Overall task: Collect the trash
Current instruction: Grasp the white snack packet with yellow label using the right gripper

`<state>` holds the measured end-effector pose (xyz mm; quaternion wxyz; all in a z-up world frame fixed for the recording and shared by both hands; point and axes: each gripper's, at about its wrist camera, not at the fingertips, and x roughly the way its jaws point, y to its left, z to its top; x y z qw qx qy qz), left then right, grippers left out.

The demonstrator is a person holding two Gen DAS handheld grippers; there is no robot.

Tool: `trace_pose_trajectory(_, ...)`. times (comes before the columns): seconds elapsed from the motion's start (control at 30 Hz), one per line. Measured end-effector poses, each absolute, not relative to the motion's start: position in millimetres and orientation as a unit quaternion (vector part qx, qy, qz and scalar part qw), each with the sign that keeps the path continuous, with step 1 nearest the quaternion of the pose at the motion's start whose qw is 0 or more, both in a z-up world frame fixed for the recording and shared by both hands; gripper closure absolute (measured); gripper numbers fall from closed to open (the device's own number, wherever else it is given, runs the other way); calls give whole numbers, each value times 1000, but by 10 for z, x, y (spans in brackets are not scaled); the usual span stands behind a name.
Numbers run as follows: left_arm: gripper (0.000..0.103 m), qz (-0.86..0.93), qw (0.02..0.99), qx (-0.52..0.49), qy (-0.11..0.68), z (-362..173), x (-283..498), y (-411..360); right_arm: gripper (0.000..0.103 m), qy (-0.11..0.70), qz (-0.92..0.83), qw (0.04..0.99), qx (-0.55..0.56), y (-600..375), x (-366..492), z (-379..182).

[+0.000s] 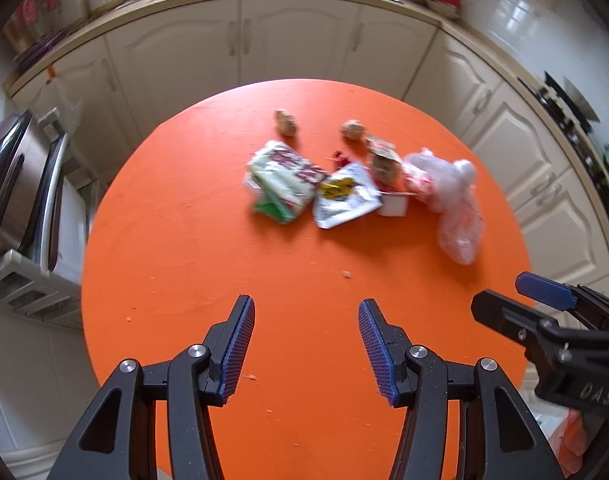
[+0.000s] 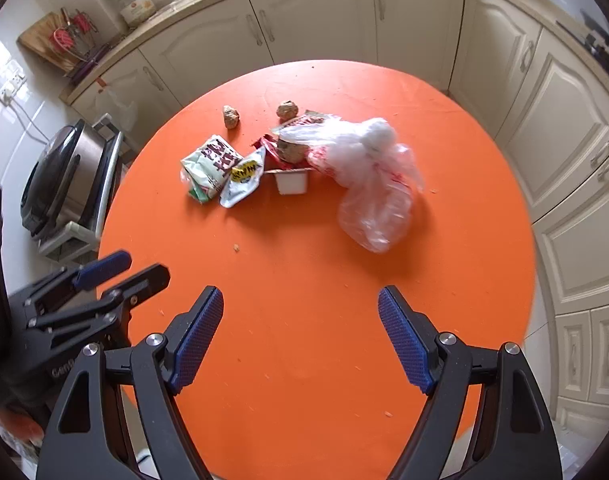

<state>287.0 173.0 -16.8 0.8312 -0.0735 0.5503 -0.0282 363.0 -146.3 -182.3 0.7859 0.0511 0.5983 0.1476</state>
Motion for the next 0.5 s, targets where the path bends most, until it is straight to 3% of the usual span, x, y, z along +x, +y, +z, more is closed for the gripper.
trace_pose_trajectory(0.37, 53, 11, 821, -130, 555, -301, 3064, 2447, 21, 644, 171, 742, 79, -835, 4292, -2205)
trace_pose_trajectory(0.5, 53, 16, 817, -143, 559, -391, 3207, 2598, 27, 654, 160, 737, 57, -616, 4476, -2400)
